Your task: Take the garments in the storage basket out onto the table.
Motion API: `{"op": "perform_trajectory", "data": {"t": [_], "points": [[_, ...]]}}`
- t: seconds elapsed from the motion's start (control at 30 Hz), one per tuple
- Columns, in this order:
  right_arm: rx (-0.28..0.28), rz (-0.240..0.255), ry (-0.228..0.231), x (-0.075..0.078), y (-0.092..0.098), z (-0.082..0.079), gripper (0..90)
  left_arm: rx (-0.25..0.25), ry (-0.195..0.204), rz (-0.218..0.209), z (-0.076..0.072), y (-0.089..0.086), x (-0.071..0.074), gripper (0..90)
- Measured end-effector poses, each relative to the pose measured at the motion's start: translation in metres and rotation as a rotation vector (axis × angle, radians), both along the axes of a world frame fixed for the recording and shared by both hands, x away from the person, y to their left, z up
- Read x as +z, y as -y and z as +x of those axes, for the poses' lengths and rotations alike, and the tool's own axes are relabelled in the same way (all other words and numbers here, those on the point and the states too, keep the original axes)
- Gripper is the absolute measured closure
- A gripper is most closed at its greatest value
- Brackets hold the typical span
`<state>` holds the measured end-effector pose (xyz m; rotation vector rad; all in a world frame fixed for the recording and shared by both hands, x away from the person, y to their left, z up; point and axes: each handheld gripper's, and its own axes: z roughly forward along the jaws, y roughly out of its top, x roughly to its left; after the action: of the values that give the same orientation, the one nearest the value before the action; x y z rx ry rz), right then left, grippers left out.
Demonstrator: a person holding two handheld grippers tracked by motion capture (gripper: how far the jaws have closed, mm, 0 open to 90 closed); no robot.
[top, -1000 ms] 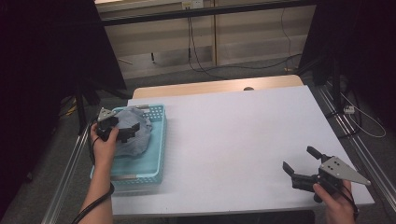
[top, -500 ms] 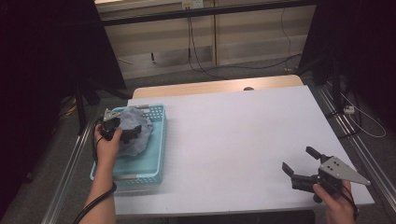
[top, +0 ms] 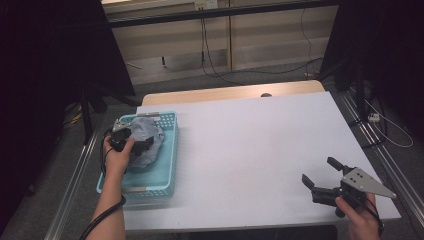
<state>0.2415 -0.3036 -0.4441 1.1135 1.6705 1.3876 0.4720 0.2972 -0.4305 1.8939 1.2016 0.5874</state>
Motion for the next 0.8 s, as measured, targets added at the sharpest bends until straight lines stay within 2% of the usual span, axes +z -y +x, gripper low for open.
{"op": "perform_trajectory", "data": {"t": [0.2,0.47,0.63,0.73,0.8], "points": [[0.001,-0.002,0.000,0.000,0.000,0.000,1.1,-0.005,-0.003,0.034,0.000,0.002,0.000,0.1],[0.004,-0.001,-0.002,0.000,0.000,0.000,1.1,-0.011,-0.046,0.069,0.001,0.009,-0.001,0.1],[0.006,-0.002,-0.003,0.000,-0.001,0.000,1.1,-0.024,-0.072,0.031,-0.002,0.012,-0.005,0.1],[0.006,-0.006,-0.002,0.000,-0.001,0.000,1.2,-0.047,-0.090,0.026,-0.005,0.013,-0.005,0.1],[0.006,-0.008,-0.003,0.000,-0.001,0.000,1.2,-0.058,-0.091,0.039,-0.006,0.013,-0.004,0.1]]}}
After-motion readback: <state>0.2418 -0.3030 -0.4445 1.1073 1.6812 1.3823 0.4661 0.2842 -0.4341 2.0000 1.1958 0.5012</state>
